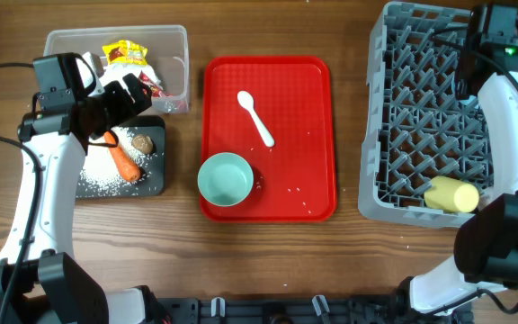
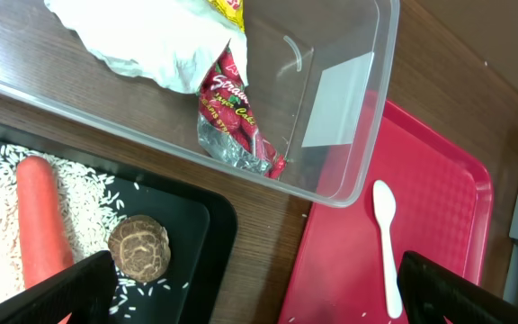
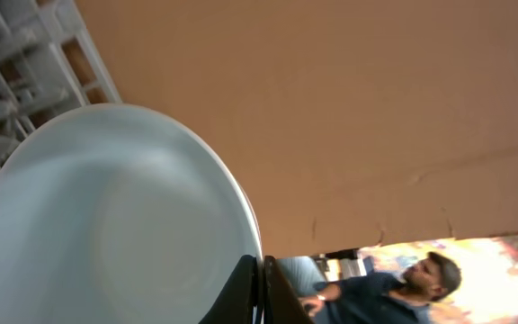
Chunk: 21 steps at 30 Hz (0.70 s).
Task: Sort waste into correct bins and load items into the dishwasher rack
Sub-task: 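Carry the light-blue bowl with the right gripper into the rack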
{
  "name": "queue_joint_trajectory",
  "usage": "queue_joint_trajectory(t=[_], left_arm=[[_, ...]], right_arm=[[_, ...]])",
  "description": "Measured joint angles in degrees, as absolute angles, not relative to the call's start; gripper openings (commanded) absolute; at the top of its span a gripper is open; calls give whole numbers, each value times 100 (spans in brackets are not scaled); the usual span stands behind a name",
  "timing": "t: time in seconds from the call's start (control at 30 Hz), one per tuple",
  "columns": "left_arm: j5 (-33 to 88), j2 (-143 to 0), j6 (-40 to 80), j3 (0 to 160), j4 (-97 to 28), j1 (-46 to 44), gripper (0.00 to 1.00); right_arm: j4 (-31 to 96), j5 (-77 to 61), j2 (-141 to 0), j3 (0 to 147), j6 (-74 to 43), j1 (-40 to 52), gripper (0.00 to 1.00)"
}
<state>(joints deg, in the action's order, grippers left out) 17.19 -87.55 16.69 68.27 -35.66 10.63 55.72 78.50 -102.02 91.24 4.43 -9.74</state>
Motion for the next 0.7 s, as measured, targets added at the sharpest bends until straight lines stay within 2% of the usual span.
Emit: queue_joint_trajectory(t=[0.27,0.7], left_arm=[[1719,-8755,1669,6827,-3564,1063,100],[1719,-8755,1669,6827,-3564,1063,100]], right_arm=[[5498,7867,-10232,7450,574,-1253,4],[4576,7430,-10232,7282,974,-1253,4]])
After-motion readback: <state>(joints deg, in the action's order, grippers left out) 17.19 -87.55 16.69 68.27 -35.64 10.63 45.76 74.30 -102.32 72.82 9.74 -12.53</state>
